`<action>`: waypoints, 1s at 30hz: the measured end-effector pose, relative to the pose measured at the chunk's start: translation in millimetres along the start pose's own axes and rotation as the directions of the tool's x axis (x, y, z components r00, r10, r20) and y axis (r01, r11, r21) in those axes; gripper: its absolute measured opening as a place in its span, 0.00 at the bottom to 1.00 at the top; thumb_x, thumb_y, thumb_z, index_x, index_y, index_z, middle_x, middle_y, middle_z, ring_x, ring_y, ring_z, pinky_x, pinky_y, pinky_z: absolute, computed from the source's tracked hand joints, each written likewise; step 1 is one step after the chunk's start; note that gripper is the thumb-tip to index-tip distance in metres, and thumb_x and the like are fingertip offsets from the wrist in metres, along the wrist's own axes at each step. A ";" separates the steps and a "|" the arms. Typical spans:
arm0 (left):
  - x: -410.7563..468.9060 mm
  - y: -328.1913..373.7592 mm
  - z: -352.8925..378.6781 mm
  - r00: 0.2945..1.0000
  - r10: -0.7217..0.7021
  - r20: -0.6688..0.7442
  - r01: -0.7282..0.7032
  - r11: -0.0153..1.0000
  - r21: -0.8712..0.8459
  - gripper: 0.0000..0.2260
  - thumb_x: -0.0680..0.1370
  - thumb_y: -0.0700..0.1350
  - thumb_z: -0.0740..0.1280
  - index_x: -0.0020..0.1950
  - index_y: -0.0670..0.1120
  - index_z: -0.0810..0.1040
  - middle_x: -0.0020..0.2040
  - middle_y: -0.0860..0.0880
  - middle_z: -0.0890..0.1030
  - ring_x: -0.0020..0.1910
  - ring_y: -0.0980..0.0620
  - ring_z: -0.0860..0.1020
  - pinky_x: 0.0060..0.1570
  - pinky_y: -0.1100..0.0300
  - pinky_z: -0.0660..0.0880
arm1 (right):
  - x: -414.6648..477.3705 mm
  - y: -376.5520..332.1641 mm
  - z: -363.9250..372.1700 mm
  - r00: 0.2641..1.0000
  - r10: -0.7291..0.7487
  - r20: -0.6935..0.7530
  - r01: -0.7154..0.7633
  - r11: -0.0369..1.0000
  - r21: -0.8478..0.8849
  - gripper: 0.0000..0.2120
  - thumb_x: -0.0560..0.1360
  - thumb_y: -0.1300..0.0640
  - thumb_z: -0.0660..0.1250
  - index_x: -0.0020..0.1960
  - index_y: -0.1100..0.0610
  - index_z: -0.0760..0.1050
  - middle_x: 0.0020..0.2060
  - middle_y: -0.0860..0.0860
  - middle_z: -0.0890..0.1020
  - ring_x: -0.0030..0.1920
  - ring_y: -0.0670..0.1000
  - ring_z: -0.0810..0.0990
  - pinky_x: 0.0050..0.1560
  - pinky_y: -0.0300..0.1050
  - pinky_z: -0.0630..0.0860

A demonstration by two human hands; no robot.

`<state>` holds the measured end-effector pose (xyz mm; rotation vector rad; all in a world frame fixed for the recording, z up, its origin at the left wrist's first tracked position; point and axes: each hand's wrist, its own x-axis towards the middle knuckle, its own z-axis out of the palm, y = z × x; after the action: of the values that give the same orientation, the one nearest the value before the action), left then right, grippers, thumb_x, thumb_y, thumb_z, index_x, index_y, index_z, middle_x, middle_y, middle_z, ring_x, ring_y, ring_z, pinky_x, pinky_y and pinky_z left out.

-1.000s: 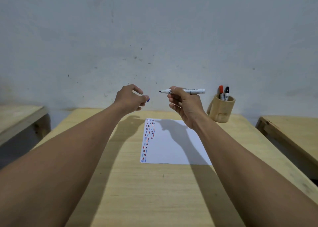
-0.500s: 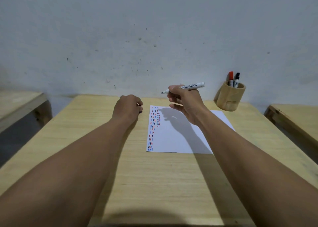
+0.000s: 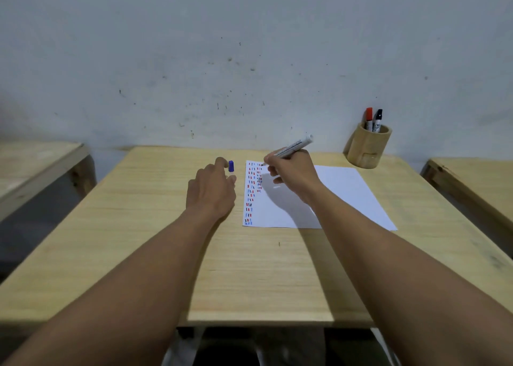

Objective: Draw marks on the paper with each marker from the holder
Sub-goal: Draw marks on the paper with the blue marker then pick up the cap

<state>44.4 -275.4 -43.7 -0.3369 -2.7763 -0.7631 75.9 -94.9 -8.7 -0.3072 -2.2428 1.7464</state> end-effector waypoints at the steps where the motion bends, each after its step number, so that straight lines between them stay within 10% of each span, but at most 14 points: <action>1: -3.4 0.8 1.5 0.999 0.002 0.032 -0.003 1.000 0.023 0.15 0.82 0.48 0.60 0.68 0.47 0.71 0.59 0.44 0.80 0.61 0.41 0.76 0.57 0.47 0.71 | -3.3 3.3 1.9 1.000 -0.005 -0.024 0.004 0.999 -0.047 0.08 0.75 0.57 0.71 0.45 0.63 0.83 0.33 0.52 0.81 0.32 0.49 0.79 0.36 0.44 0.79; 9: -14.5 -11.8 15.1 0.953 0.030 0.302 -0.113 0.958 0.262 0.24 0.84 0.52 0.46 0.81 0.53 0.55 0.82 0.44 0.54 0.81 0.43 0.49 0.76 0.37 0.46 | -22.3 26.8 22.4 0.995 -0.007 -0.097 -0.013 0.979 -0.202 0.10 0.72 0.52 0.70 0.44 0.59 0.80 0.35 0.50 0.85 0.34 0.49 0.82 0.36 0.46 0.79; 30: -15.1 -12.6 15.9 0.953 0.030 0.303 -0.116 0.957 0.267 0.25 0.84 0.54 0.45 0.82 0.54 0.53 0.83 0.45 0.52 0.81 0.43 0.47 0.76 0.38 0.44 | -23.6 31.5 27.3 0.992 -0.076 -0.104 0.032 0.927 -0.374 0.12 0.75 0.53 0.69 0.37 0.59 0.76 0.31 0.50 0.82 0.30 0.46 0.78 0.27 0.37 0.68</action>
<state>52.4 -279.9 -67.3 -0.5334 -3.0755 -0.3082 88.3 -119.9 -47.5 -0.4087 -2.4590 1.2311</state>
